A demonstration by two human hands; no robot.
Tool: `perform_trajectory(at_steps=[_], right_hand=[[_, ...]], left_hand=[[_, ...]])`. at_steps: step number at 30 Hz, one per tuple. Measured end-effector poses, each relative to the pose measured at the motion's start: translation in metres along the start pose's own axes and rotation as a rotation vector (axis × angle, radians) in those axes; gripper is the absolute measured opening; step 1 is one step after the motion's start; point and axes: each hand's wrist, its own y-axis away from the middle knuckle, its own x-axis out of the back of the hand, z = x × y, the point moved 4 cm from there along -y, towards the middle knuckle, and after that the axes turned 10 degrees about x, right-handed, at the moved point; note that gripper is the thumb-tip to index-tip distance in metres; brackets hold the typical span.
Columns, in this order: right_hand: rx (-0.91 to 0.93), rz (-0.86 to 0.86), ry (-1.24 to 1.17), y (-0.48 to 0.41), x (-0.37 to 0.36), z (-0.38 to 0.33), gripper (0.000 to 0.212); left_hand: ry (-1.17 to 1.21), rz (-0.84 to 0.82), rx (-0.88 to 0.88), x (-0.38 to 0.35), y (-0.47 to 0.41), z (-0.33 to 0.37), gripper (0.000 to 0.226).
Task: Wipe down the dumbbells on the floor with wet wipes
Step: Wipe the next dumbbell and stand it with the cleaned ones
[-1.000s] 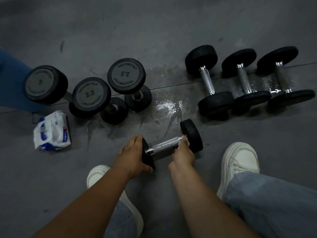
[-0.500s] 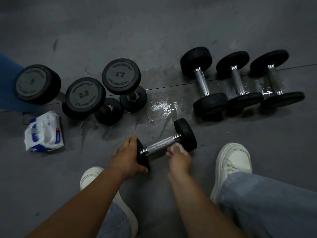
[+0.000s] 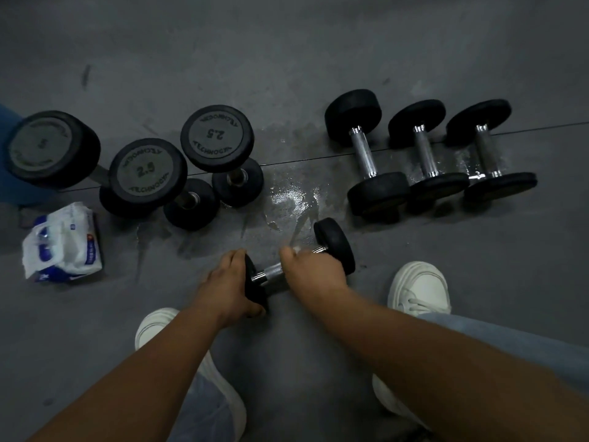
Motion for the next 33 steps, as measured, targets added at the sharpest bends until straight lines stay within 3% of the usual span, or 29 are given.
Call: perform_trajectory(at_steps=[2, 5, 10, 14, 21, 24, 27, 29, 30, 33], right_hand=[[0.114, -0.049, 0.312, 0.002, -0.002, -0.002, 0.034], [0.144, -0.243, 0.699, 0.020, -0.020, -0.006, 0.061], [0.121, -0.294, 0.809, 0.021, -0.029, 0.006, 0.076], [0.156, -0.331, 0.910, 0.026, -0.039, 0.014, 0.075], [0.174, -0.287, 0.809, 0.009, -0.027, 0.024, 0.069], [0.214, -0.178, 0.601, 0.024, -0.024, 0.028, 0.055], [0.306, -0.067, 0.443, 0.018, -0.003, 0.031, 0.022], [0.302, -0.043, 0.373, 0.006, 0.002, 0.029, 0.031], [0.296, -0.039, 0.374, 0.001, 0.005, 0.026, 0.034], [0.314, -0.015, 0.474, -0.006, 0.005, 0.028, 0.016]], left_hand=[[0.005, 0.003, 0.004, 0.000, 0.001, 0.000, 0.133], [0.008, -0.002, 0.009, 0.001, 0.001, 0.000, 0.132], [-0.016, 0.005, 0.002, 0.003, 0.001, 0.001, 0.130], [-0.045, -0.004, -0.005, 0.003, 0.001, 0.002, 0.131], [-0.044, -0.029, 0.000, 0.007, 0.001, 0.003, 0.130], [-0.060, -0.045, -0.001, 0.007, -0.002, 0.001, 0.133], [-0.076, -0.040, -0.015, 0.009, -0.005, 0.002, 0.134], [-0.078, -0.037, -0.012, 0.010, -0.006, 0.002, 0.134], [-0.081, -0.036, -0.008, 0.009, -0.006, 0.002, 0.134], [-0.097, -0.036, -0.001, 0.010, -0.006, 0.001, 0.135]])
